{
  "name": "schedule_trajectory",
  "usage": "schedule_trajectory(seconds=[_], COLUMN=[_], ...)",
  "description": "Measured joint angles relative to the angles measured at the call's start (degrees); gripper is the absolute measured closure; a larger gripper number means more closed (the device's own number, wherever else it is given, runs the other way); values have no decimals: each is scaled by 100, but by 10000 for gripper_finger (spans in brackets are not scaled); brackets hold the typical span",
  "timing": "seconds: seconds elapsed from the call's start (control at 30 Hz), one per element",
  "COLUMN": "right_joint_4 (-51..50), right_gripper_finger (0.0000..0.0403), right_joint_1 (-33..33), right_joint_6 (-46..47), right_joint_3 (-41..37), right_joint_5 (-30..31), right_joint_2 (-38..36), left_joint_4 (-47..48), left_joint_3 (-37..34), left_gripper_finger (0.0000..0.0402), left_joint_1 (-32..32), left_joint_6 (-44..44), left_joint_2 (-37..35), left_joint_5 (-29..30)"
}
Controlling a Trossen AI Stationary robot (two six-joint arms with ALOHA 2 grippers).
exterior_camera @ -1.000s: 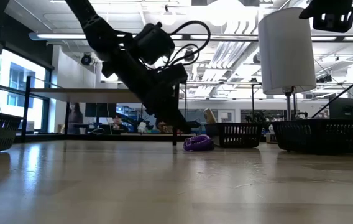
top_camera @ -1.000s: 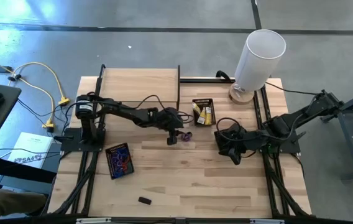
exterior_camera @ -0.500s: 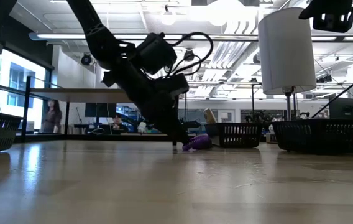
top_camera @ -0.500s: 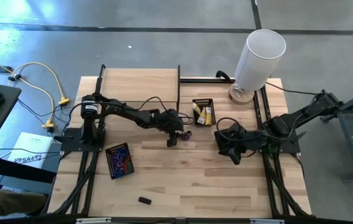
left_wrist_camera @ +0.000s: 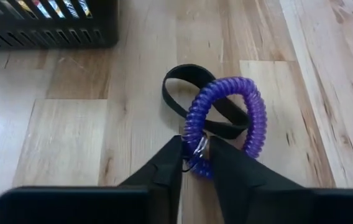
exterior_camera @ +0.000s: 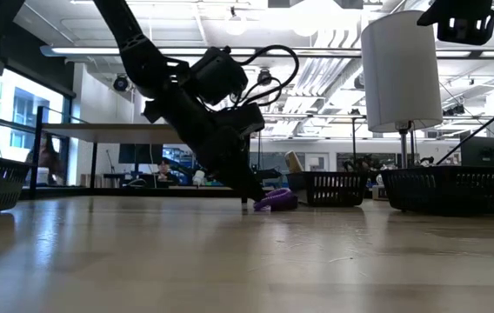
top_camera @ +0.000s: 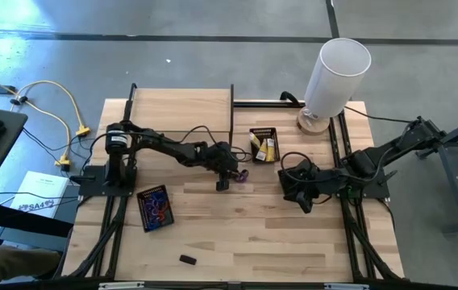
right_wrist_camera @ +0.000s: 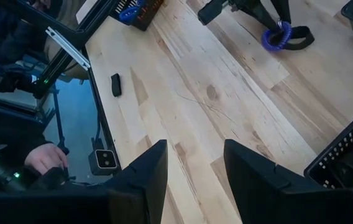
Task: Pick & Place Office Desk Supplies
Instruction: Put the purple spring keychain into the bottom left black bin
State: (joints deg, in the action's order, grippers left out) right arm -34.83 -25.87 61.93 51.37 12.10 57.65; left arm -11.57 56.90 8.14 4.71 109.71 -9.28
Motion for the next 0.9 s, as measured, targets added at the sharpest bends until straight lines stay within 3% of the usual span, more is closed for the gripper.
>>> schedule_trajectory(seconds=[0.23,0.53,0.9], right_joint_4=[-2,-23,-50], right_gripper_finger=[258,258,258], right_joint_1=[0,0,0], right_joint_6=[0,-64,-573], right_joint_3=[0,0,0], right_joint_5=[0,0,2], right_joint_2=[0,0,2], left_joint_4=[15,166,1372], left_joint_3=[0,-2,7], left_gripper_finger=[394,396,398], left_joint_1=[0,-207,-802], left_joint_6=[0,-44,-495], left_joint_2=[0,-178,-1655], left_joint_5=[46,587,1655])
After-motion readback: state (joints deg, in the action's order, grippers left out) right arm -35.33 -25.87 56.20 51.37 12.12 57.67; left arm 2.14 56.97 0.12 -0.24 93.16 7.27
